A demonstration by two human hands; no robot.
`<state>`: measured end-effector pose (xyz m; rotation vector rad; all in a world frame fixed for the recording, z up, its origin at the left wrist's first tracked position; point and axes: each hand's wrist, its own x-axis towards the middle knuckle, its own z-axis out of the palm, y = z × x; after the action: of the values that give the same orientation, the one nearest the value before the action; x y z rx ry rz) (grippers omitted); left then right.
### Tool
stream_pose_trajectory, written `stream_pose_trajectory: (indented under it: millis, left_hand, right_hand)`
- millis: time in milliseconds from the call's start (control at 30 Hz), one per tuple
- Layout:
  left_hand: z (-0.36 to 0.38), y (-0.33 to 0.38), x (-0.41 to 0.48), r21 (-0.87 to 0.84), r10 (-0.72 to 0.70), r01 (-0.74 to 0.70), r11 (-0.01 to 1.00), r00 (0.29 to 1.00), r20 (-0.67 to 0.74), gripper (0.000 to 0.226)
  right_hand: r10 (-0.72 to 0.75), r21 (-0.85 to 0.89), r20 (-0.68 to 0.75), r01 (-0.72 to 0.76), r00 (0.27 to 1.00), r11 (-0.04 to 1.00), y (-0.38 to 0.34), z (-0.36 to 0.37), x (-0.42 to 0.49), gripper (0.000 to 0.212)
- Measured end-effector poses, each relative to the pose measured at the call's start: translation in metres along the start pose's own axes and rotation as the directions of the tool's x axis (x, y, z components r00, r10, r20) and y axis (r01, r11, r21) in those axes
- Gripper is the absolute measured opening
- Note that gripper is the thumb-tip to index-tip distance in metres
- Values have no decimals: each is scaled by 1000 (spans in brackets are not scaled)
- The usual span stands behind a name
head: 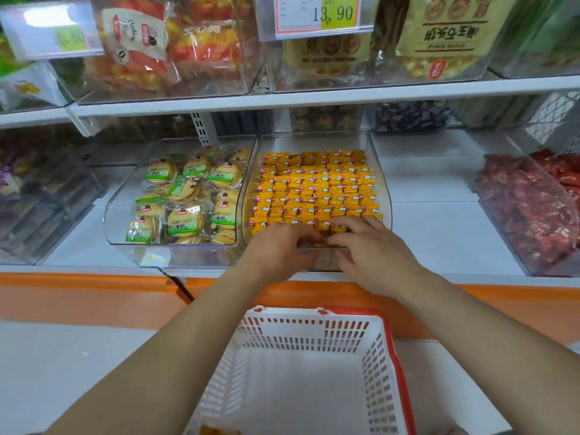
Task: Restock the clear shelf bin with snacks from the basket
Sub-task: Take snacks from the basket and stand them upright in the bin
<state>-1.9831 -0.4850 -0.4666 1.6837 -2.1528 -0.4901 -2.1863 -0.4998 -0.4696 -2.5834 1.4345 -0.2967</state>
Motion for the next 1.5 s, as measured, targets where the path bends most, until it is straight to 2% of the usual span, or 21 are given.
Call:
stream_pose_trajectory:
  millis: [100,233,300,367,400,433,500,567,600,667,767,867,933,1000,1100,1200,1300,1333,1400,1500]
  left_hand:
    - [7,0,-5,111,25,-21,994,999,-36,29]
    - [0,8,-10,136,28,-28,990,1000,1,36]
    - [-7,12,-27,121,74,-59,991,989,-129,37]
    - [-11,8,-56,33,60,-52,998,954,-292,27]
    - [-9,3,-72,1,30,-31,1000,950,-312,19]
    - [-6,-5,-87,-15,-22,18,1000,963,-269,14]
    - [6,-26,-112,-27,-162,161,987,986,-38,14]
    - [18,-51,-135,-38,-309,318,947,939,150,23]
    - [22,-61,-145,-40,-383,394,918,908,168,26]
    - [32,-87,-173,5,-504,506,863,860,77,33]
    - [50,-123,-215,95,-629,632,769,775,-64,51]
    - [76,-152,-250,24,-774,775,631,632,-36,68]
    - [96,-166,-268,-4,-821,824,567,565,81,66]
    - [114,-178,-286,-45,-819,831,554,554,149,54]
    - [127,-190,-308,-62,-816,831,552,554,163,46]
    - [131,-194,-318,-66,-804,820,569,572,162,27]
    - [133,-197,-319,-85,-798,816,572,577,174,19]
    - [134,-197,-318,-90,-802,820,565,572,171,18]
    - [135,-197,-317,-72,-814,830,553,557,163,18]
    - [136,-197,-315,-64,-820,833,549,552,150,16]
  right_hand:
    - [-4,-23,-9,4,1000,1000,-3,1,-2,39]
    - [5,-44,2,-5,1000,999,-11,-4,-12,51]
    - [28,-27,-54,-30,998,999,-19,-12,-21,57]
    - [7,-2,-180,-8,984,1000,-30,-18,-32,52]
    - [-13,19,-213,17,977,1000,-35,-17,-37,46]
    - [-29,46,-198,39,980,998,-40,-12,-43,39]
    - [-59,93,-23,61,998,994,-50,11,-52,31]
    - [-80,68,241,66,967,996,-57,49,-59,32]
    - [-77,59,351,60,933,996,-58,69,-61,33]
    - [-48,79,499,10,865,997,-62,118,-64,37]
    - [-4,154,625,-119,781,981,-75,194,-64,42]
    - [4,251,734,-276,679,928,-99,268,-68,48]
    - [-5,291,789,-366,615,884,-120,311,-75,52]
    - [-47,353,821,-441,569,825,-144,346,-80,62]
    - [-142,435,847,-515,512,738,-182,380,-86,89]
    - [-182,463,836,-488,518,740,-203,405,-91,80]
    - [-110,433,838,-529,535,730,-210,421,-94,109]
    - [-89,429,829,-527,552,733,-211,424,-94,111]
    - [-66,425,810,-506,583,750,-214,425,-92,108]
    - [-92,450,782,-456,616,768,-215,424,-89,90]
